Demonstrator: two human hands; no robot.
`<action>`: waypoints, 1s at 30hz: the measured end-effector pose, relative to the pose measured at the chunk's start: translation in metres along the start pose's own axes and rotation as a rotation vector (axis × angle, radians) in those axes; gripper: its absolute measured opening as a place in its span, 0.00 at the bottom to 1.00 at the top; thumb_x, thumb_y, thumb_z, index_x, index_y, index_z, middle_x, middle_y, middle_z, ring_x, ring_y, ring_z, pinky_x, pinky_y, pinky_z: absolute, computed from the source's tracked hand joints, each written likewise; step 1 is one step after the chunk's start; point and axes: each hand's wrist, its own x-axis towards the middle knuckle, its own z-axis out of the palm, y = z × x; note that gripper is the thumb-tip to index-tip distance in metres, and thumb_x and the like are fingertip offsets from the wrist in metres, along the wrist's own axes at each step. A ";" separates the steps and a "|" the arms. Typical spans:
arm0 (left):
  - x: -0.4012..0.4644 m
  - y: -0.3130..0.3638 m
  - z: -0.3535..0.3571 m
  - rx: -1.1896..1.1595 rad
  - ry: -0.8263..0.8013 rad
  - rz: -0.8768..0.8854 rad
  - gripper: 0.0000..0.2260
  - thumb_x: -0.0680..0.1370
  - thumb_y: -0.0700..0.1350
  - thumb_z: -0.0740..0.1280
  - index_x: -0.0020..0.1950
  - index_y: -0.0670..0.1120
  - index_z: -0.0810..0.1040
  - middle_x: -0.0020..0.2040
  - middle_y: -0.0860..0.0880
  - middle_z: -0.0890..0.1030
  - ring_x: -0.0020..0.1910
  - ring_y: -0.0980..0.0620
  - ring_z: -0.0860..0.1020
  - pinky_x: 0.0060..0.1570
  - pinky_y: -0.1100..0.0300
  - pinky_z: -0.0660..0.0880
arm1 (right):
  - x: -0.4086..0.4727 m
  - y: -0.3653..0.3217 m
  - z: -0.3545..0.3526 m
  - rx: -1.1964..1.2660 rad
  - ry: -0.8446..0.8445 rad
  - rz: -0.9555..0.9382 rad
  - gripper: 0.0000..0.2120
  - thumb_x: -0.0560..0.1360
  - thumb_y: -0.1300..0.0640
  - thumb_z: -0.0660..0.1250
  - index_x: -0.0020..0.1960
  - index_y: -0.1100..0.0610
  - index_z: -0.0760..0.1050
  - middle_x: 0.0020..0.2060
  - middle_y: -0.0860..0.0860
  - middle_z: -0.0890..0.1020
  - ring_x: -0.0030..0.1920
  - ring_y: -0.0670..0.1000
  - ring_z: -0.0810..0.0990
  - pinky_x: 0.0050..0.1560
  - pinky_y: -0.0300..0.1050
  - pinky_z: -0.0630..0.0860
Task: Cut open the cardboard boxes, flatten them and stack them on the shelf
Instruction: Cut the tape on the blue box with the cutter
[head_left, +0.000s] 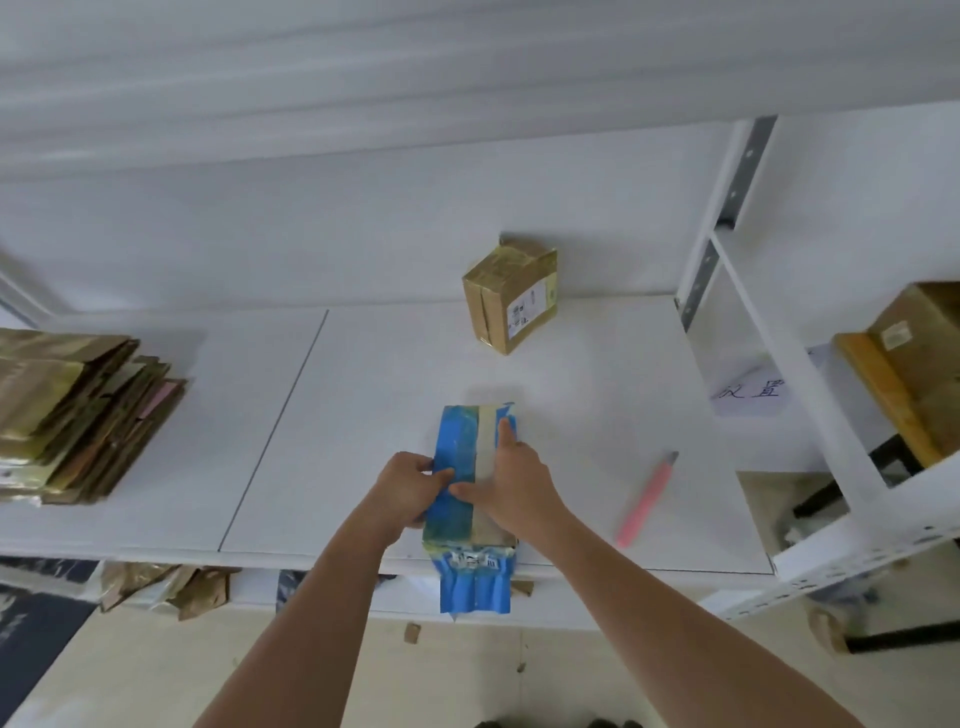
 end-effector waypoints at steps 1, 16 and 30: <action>0.000 0.002 -0.002 -0.025 -0.089 -0.023 0.10 0.81 0.45 0.67 0.55 0.38 0.80 0.48 0.39 0.85 0.46 0.41 0.85 0.46 0.48 0.81 | 0.000 0.002 -0.002 0.009 -0.006 0.001 0.53 0.70 0.41 0.74 0.80 0.59 0.45 0.65 0.59 0.73 0.62 0.58 0.75 0.59 0.51 0.74; 0.021 -0.008 0.007 0.131 0.080 0.004 0.04 0.72 0.36 0.64 0.38 0.41 0.73 0.35 0.43 0.75 0.33 0.45 0.74 0.34 0.57 0.70 | -0.005 0.001 -0.013 0.247 -0.070 0.035 0.46 0.70 0.54 0.73 0.80 0.52 0.49 0.51 0.54 0.80 0.42 0.51 0.81 0.41 0.46 0.80; 0.003 -0.003 0.014 0.151 0.188 0.000 0.10 0.72 0.35 0.62 0.32 0.42 0.67 0.30 0.46 0.71 0.29 0.48 0.71 0.27 0.61 0.67 | -0.005 0.013 -0.027 0.411 -0.144 0.027 0.42 0.70 0.58 0.72 0.78 0.48 0.57 0.51 0.46 0.80 0.47 0.47 0.83 0.43 0.43 0.83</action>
